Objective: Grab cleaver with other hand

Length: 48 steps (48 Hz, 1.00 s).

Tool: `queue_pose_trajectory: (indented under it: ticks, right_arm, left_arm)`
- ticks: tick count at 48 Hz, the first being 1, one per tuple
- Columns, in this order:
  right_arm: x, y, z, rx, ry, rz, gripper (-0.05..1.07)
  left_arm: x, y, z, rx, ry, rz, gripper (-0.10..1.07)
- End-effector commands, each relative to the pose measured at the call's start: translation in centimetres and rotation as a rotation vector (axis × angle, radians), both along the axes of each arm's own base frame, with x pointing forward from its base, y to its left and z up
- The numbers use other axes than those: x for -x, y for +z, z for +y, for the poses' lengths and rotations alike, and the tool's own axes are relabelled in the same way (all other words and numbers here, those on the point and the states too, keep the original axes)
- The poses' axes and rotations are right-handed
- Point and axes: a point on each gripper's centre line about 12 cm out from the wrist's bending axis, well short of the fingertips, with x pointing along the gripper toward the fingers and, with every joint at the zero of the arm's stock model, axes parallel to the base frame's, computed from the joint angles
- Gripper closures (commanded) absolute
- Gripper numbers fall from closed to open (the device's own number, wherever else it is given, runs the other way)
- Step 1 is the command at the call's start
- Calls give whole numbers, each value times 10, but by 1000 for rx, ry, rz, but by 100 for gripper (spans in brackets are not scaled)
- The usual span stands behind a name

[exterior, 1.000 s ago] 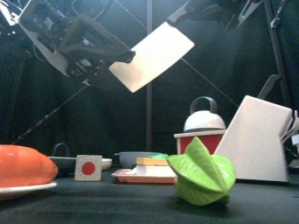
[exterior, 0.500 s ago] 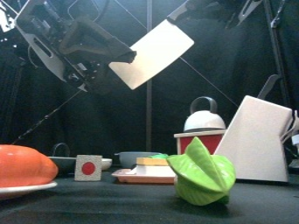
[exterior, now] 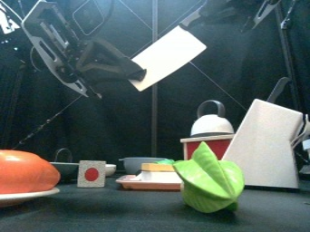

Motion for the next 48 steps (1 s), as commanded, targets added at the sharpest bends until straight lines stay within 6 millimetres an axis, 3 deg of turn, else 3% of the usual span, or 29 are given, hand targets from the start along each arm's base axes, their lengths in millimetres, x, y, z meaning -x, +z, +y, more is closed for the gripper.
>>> queue_pose_trajectory:
  ticks: [1, 12, 29, 48]
  right_arm:
    - [4, -1, -2, -43, -21, 17, 58]
    - [15, -25, -5, -96, -54, 102, 58]
    - [10, -30, -3, -86, -49, 116, 55]
    - [5, -35, 2, -90, -27, 127, 33]
  left_arm:
    - [1, 24, 0, 19, 0, -82, 59]
    - [16, 39, 5, 30, 2, -120, 59]
    - [13, 22, 4, 16, 2, -70, 59]
    - [12, 19, 4, 15, 2, -59, 59]
